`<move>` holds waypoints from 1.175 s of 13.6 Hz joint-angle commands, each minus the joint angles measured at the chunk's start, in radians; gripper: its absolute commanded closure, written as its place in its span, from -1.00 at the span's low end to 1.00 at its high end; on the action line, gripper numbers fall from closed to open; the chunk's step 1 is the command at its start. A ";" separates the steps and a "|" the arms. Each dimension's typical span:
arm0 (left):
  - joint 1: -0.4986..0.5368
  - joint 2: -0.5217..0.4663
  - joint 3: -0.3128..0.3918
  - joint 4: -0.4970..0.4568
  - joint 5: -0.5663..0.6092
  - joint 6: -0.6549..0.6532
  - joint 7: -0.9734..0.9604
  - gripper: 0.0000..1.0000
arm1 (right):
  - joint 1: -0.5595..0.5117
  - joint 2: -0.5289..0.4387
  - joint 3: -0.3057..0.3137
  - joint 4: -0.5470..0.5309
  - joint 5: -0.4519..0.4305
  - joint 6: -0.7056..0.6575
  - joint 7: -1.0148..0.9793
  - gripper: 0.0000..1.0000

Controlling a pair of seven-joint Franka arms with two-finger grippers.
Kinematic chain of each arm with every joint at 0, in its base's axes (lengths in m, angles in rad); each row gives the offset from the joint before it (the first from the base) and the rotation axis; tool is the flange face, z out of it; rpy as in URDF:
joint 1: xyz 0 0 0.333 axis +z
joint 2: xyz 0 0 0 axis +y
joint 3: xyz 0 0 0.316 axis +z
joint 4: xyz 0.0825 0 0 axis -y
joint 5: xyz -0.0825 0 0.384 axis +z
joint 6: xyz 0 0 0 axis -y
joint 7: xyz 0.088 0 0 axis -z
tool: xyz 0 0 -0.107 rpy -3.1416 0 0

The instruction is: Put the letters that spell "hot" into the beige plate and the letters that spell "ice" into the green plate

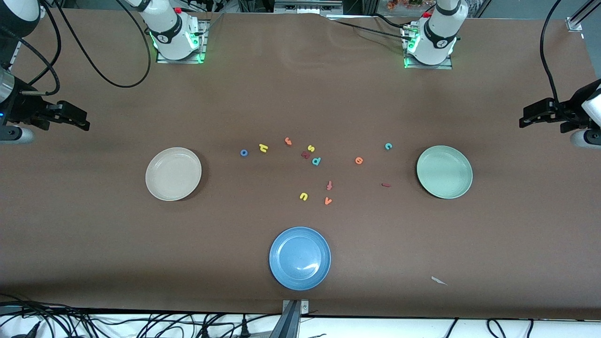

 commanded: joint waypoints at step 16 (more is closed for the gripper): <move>0.006 -0.002 -0.003 -0.003 0.010 0.003 0.001 -1.00 | -0.002 0.038 0.000 0.032 0.002 -0.026 0.004 -1.00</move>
